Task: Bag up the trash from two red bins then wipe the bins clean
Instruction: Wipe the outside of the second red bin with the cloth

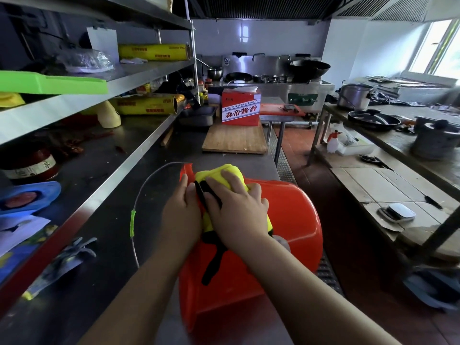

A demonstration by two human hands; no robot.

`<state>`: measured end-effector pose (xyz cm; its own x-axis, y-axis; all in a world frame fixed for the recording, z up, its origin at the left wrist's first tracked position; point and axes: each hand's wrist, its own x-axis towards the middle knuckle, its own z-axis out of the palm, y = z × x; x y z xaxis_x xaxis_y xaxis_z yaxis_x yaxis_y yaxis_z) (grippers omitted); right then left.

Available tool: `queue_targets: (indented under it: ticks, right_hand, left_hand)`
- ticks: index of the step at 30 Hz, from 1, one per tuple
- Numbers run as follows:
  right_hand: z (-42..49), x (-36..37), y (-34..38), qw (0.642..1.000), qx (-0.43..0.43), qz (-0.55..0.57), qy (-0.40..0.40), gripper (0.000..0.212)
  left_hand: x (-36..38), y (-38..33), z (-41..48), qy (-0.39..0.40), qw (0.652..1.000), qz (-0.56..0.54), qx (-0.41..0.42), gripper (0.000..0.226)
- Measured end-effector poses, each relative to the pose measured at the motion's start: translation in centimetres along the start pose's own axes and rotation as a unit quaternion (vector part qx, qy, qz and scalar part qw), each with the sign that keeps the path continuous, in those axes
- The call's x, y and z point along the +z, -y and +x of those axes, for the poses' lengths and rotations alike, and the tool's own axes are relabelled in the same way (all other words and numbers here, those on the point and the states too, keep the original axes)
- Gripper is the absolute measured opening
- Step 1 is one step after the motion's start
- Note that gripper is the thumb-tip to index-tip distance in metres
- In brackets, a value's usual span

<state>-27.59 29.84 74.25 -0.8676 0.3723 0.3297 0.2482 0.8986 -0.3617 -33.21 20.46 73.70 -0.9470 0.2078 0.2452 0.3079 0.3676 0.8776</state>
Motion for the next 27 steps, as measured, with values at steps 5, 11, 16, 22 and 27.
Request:
queue_targets:
  ticks: [5,11,16,22,27]
  right_hand:
    - [0.0,-0.4,0.5,1.000,0.003,-0.013,0.007,0.037]
    - [0.1,0.0,-2.8,0.998,0.059,-0.020,0.009,0.040]
    - [0.6,-0.4,-9.0,0.982,0.185,-0.017,-0.020,0.040]
    - [1.1,-0.3,-11.4,0.957,0.285,-0.017,-0.053,0.039]
    - [1.2,0.6,-5.3,0.987,0.154,-0.008,-0.040,0.039]
  left_hand:
    - [-0.2,-0.2,1.2,0.012,1.000,0.011,-0.012,0.045]
    - [-0.1,-1.1,1.9,-0.049,0.998,0.031,-0.033,0.036]
    - [0.2,-1.3,1.8,-0.050,0.995,0.082,0.002,0.023]
    - [0.3,-0.8,0.8,-0.008,1.000,0.014,-0.009,0.044]
    - [0.7,-0.4,2.2,-0.013,1.000,0.002,-0.020,0.044]
